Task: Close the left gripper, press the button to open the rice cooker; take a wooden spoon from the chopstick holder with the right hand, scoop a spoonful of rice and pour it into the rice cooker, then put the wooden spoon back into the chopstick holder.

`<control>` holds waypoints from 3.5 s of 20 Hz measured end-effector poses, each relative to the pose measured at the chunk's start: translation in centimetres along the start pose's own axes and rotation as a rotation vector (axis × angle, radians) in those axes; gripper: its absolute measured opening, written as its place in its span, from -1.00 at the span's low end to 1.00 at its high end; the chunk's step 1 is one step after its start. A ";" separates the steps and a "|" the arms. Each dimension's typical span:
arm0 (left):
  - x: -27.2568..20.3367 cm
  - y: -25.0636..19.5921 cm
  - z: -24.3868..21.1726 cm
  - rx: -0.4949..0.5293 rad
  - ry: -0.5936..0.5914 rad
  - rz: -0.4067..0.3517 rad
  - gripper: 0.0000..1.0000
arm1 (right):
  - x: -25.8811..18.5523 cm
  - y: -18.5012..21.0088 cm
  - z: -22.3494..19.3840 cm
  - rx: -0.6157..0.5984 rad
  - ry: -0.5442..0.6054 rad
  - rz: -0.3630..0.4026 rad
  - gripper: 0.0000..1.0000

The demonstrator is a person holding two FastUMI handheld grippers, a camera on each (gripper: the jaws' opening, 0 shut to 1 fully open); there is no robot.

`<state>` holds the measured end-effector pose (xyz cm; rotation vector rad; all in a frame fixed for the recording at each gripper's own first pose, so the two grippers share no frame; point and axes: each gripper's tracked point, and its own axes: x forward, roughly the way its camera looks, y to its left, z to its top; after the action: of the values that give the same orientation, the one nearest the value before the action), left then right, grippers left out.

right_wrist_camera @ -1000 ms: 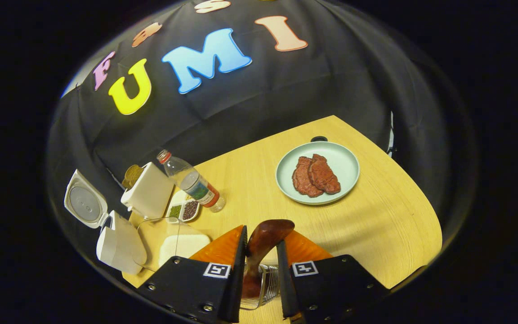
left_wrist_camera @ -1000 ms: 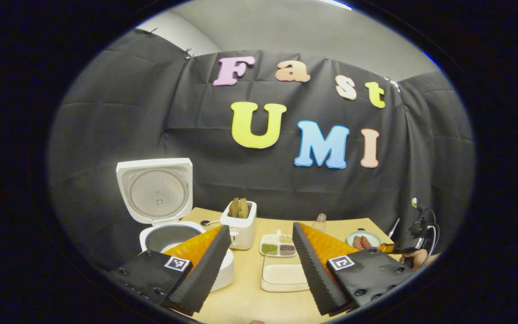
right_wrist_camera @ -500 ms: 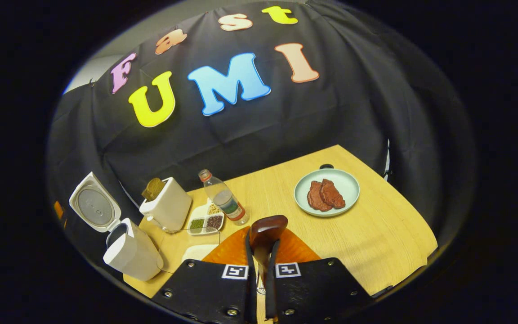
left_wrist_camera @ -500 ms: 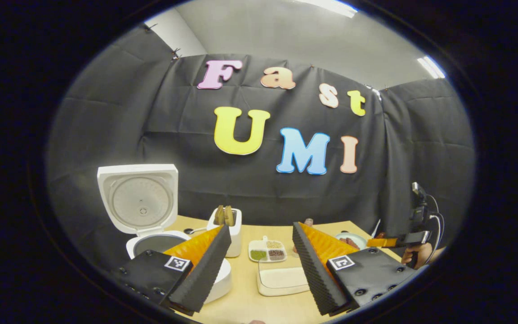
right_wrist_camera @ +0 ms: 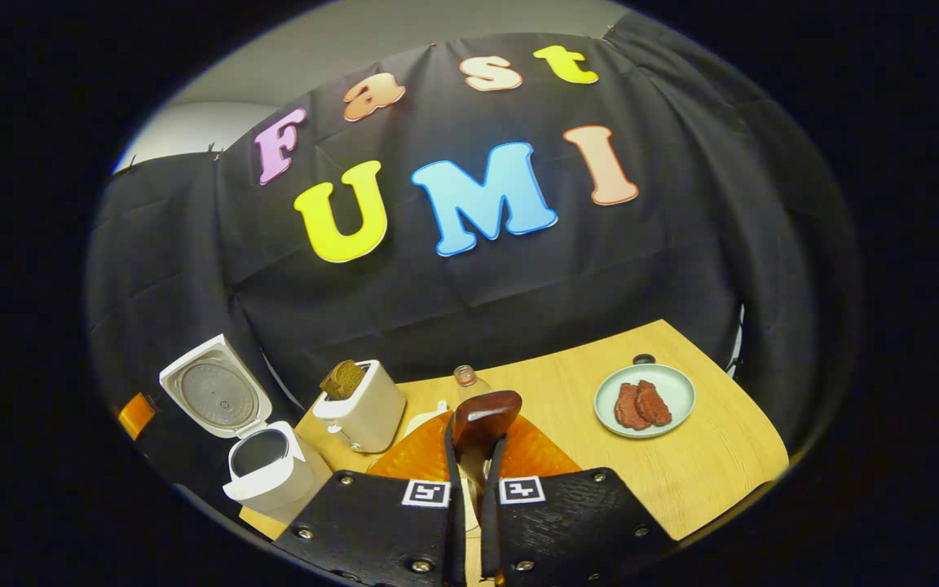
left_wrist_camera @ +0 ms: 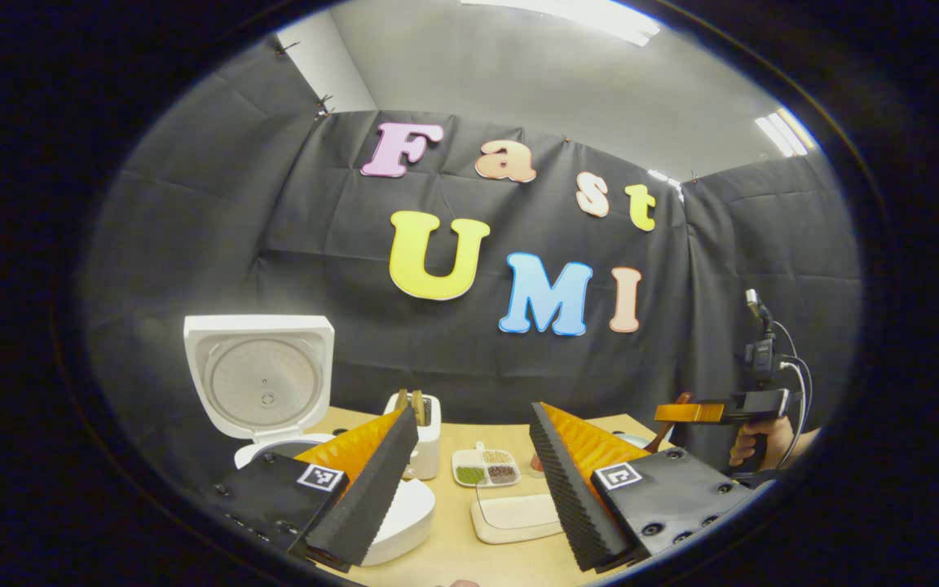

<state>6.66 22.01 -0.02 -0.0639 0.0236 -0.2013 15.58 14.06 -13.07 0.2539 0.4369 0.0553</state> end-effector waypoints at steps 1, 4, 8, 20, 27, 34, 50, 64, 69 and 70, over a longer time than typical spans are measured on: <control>-0.1 0.2 1.0 0.014 -0.013 0.017 0.93 | 1.1 0.8 -0.5 -0.020 0.017 0.021 -0.84; -0.5 0.1 3.0 0.034 -0.039 0.063 0.93 | 4.7 2.9 -2.9 -0.075 0.078 0.080 -0.84; -0.7 0.6 3.3 0.039 -0.042 0.128 0.92 | 9.4 4.2 -7.9 -0.169 0.176 0.113 -0.84; -2.0 3.2 -0.8 0.066 0.059 0.258 0.92 | 11.6 10.3 -16.2 -0.050 0.338 0.268 -0.84; -3.0 4.1 -1.3 0.054 0.068 0.285 0.93 | 13.2 8.9 -15.2 0.401 0.381 0.298 -0.84; -3.3 4.2 0.1 0.062 0.030 0.262 0.92 | 10.6 4.8 -8.8 0.705 0.257 0.313 -0.85; -5.0 4.5 0.7 0.071 -0.013 0.200 0.92 | 5.6 10.0 2.1 0.922 0.128 0.478 -0.85; -9.4 7.5 -0.8 0.066 -0.001 0.164 0.92 | 5.9 25.5 4.2 0.737 0.195 0.669 -0.85; -11.2 8.7 -0.2 0.036 -0.005 0.179 0.92 | 8.4 31.0 2.8 0.627 0.232 0.707 -0.85; -11.6 8.9 0.0 0.040 -0.008 0.185 0.92 | 9.0 32.0 2.4 0.605 0.242 0.709 -0.85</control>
<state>-2.89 33.00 -0.43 -0.0227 0.0175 -0.0161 24.75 45.45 -6.49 0.9990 0.5807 0.6600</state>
